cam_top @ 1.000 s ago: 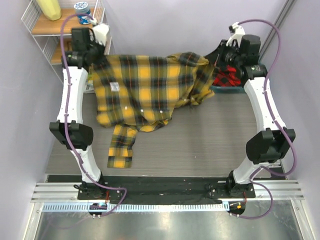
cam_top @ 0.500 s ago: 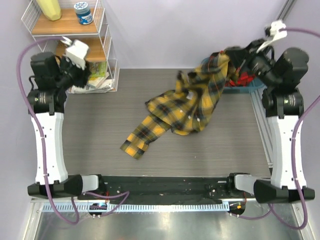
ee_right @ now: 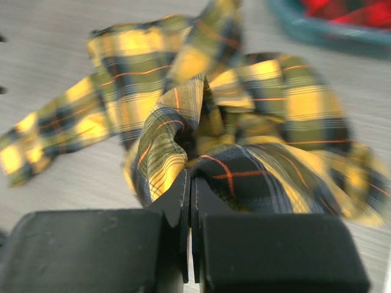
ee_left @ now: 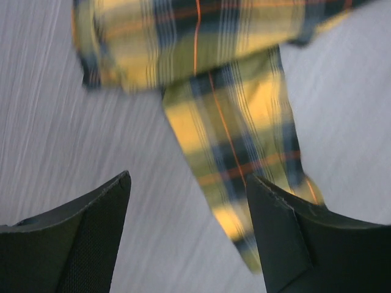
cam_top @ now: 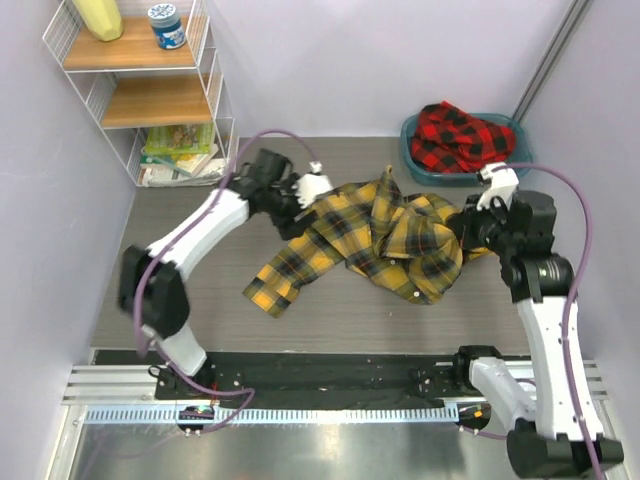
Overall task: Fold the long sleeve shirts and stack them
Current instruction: Flatten the shirt out
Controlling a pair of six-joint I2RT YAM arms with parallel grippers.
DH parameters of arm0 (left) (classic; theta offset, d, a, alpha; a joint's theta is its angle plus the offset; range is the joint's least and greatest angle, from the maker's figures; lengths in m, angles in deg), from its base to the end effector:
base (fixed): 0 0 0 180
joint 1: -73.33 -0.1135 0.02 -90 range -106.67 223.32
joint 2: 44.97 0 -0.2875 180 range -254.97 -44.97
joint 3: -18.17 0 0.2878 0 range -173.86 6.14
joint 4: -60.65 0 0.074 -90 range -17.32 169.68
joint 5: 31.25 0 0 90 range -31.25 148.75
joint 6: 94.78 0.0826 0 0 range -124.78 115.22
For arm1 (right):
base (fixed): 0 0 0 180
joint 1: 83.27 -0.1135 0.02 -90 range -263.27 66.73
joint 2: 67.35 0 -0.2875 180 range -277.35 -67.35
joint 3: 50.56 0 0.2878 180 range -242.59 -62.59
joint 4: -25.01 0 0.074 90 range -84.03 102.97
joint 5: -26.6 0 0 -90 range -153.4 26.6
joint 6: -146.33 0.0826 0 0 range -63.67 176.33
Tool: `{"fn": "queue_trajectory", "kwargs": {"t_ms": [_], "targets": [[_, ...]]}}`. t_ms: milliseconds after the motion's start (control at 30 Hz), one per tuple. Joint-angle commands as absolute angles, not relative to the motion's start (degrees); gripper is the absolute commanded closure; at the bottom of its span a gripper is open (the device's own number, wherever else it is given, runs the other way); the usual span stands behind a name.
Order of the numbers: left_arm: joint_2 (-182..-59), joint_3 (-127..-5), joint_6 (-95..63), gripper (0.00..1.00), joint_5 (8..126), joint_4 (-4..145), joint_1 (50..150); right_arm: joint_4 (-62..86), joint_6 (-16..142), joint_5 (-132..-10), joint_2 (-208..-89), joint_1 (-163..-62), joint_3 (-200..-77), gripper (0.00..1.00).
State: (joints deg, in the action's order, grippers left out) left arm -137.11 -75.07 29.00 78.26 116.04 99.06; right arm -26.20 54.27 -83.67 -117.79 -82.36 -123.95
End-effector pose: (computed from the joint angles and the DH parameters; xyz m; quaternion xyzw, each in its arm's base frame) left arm 0.3548 -0.2016 0.2830 0.5107 0.7886 -0.1397 0.3128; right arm 0.2358 0.0249 0.3756 -0.0988 0.8440 0.1379 0.5088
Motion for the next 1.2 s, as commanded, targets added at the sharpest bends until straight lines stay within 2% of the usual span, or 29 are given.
{"fn": "queue_trajectory", "kwargs": {"t_ms": [0,100,167,200,233,300,333,433,467,533,567,633,700,767,800,833,900,967,1033,1100,1167], "targets": [[-152.0,-87.9,27.3,0.25,71.6,106.3,103.8,-28.1,49.5,-69.8,-112.8,-82.3,-121.7,0.99],[-162.5,-94.6,28.4,0.28,68.4,107.0,107.1,-30.1,48.3,-63.8,-112.7,-82.3,-120.6,0.99],[-168.2,-98.2,31.3,0.36,65.3,108.1,109.0,-30.4,47.1,-60.2,-113.0,-82.3,-120.1,0.99],[-169.8,-98.9,32.5,0.41,65.3,109.1,109.4,-30.4,46.7,-58.4,-113.5,-82.3,-120.0,0.99],[-171.1,-99.7,33.7,0.53,65.1,110.5,109.4,-30.4,45.7,-57.8,-113.7,-82.3,-120.1,0.99],[-174.0,-99.7,36.7,0.63,62.8,115.7,109.2,-30.4,45.3,-56.9,-114.4,-82.3,-120.6,0.99],[-174.3,-97.9,38.3,0.75,62.0,121.1,109.1,-30.3,45.0,-58.4,-115.0,-82.3,-121.4,0.99],[-168.7,-87.4,43.6,0.88,61.2,123.5,107.5,-29.7,45.0,-64.7,-116.7,-82.3,-122.7,0.99],[-166.5,-78.8,45.0,0.89,61.0,123.9,107.2,-29.7,44.5,-66.5,-117.3,-82.3,-122.9,0.99],[-158.5,-70.9,47.5,0.93,60.0,124.6,106.2,-29.6,44.2,-74.1,-119.0,-82.3,-123.7,0.99],[-155.7,-62.9,48.0,0.94,60.0,125.1,105.8,-29.7,43.3,-76.5,-119.6,-82.4,-124.0,0.99],[-146.8,-56.7,49.3,0.94,61.8,129.2,105.8,-29.0,43.7,-80.8,-120.7,-82.3,-124.1,0.99],[-140.2,-51.5,49.2,0.91,64.3,131.8,105.8,-28.2,43.8,-85.2,-123.1,-82.3,-124.1,0.99],[-131.6,-51.0,47.3,0.72,67.1,133.7,105.4,-27.7,43.4,-87.6,-125.6,-82.3,-124.4,0.99],[-129.4,-53.2,46.6,0.57,68.3,134.0,104.2,-27.5,43.6,-87.7,-126.3,-82.3,-124.5,0.99],[-127.3,-54.8,45.3,0.51,70.3,134.1,103.3,-27.4,43.7,-88.1,-127.1,-82.3,-124.9,0.99],[-123.9,-60.9,45.2,0.42,73.7,134.5,99.5,-27.1,44.1,-89.5,-128.5,-82.3,-125.3,0.99],[-123.3,-65.1,44.8,0.38,77.0,133.0,96.9,-26.7,44.6,-90.3,-129.0,-82.3,-125.6,0.99],[-123.9,-69.4,46.1,0.27,78.5,131.8,94.5,-26.5,44.8,-91.1,-129.1,-82.3,-125.9,0.99],[-125.5,-70.6,50.5,0.2,79.2,131.4,94.4,-26.6,44.8,-90.8,-129.3,-82.3,-126.1,0.99],[-125.9,-69.5,52.5,0.18,80.5,128.9,94.4,-26.7,44.6,-90.5,-129.3,-82.3,-126.5,0.99]]}}
